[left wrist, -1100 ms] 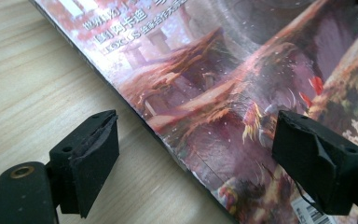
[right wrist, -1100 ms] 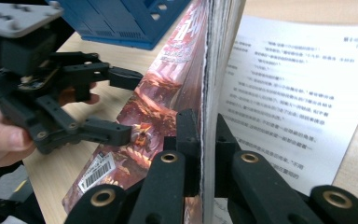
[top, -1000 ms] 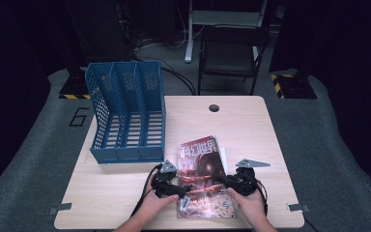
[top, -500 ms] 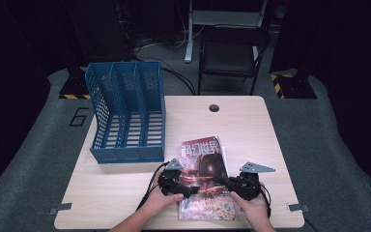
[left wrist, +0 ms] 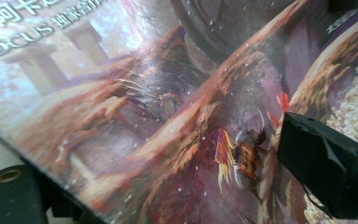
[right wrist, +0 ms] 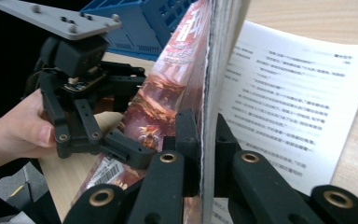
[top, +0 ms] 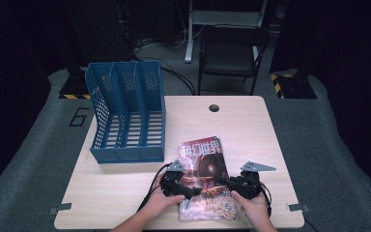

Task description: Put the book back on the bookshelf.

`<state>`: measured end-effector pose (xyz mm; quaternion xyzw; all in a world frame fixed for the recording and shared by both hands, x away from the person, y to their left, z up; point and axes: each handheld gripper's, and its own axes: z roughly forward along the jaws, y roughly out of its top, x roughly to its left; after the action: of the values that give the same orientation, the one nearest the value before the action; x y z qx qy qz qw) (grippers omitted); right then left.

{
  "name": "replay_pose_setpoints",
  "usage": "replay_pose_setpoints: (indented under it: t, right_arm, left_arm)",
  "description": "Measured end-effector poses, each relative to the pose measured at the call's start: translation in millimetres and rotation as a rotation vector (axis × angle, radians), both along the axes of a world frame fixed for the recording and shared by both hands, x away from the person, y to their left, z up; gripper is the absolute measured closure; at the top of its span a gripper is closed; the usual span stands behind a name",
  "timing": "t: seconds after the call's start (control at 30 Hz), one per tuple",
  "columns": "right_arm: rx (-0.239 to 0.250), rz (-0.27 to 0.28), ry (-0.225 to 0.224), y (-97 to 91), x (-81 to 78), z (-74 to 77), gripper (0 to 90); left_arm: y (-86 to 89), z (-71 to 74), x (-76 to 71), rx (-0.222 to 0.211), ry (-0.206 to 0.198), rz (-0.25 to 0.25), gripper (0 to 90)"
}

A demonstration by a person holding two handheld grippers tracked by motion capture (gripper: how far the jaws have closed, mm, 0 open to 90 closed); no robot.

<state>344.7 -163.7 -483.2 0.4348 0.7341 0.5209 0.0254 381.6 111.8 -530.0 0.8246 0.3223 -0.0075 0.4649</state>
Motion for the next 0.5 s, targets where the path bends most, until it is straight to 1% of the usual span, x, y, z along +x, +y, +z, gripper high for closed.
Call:
replay_pose_setpoints:
  t: [0.03,0.1,0.13,0.17,0.2,0.23,0.27,0.3,0.33,0.37,0.43,0.47,0.5]
  right_arm:
    - [-0.012,-0.006,0.019,-0.1,1.7,-1.7,84.4]
    - [-0.016,-0.010,0.033,-0.8,2.7,-2.9,82.8]
    - [-0.016,-0.010,0.033,-0.8,2.7,-2.9,82.8]
    - [-0.033,-0.007,0.053,-2.7,7.1,-6.2,78.1]
    - [-0.037,-0.004,0.067,-3.4,8.7,-7.7,76.2]
    - [-0.051,-0.007,0.095,-4.1,9.7,-8.8,74.4]
    - [-0.067,-0.008,0.092,-5.4,11.4,-10.4,72.2]
    - [-0.078,-0.012,0.121,-7.5,13.3,-12.3,70.0]
    - [-0.084,-0.017,0.139,-9.6,15.0,-14.4,68.9]
    - [-0.092,-0.016,0.145,-12.2,17.0,-17.0,68.9]
    - [-0.075,-0.020,0.185,-16.3,18.8,-20.4,68.9]
    - [-0.075,-0.020,0.185,-16.3,18.8,-20.4,68.9]
    - [-0.084,-0.018,0.203,-18.6,20.3,-22.9,68.9]
  left_arm:
    - [0.9,-0.1,-0.1,-0.005,0.003,0.008,14.9]
    - [1.4,-0.2,0.1,-0.005,0.005,0.007,16.1]
    - [1.4,-0.2,0.1,-0.005,0.005,0.007,17.1]
    - [1.7,-0.3,-0.4,-0.001,-0.010,0.018,20.1]
    - [3.1,0.2,-0.6,0.016,-0.020,0.019,22.8]
    - [3.7,0.5,-1.0,0.024,-0.029,0.033,28.2]
    - [5.3,0.3,-1.1,0.041,-0.052,0.047,35.6]
    - [5.8,0.1,-0.9,0.041,-0.057,0.053,41.2]
    - [6.0,0.1,-0.8,0.041,-0.057,0.057,43.1]
    - [6.0,0.2,-0.8,0.044,-0.060,0.059,44.3]
    - [5.5,0.6,-1.1,0.051,-0.062,0.064,45.0]
    - [5.5,0.6,-1.1,0.051,-0.062,0.064,45.8]
    - [6.5,1.9,-0.4,0.057,-0.046,0.066,48.1]
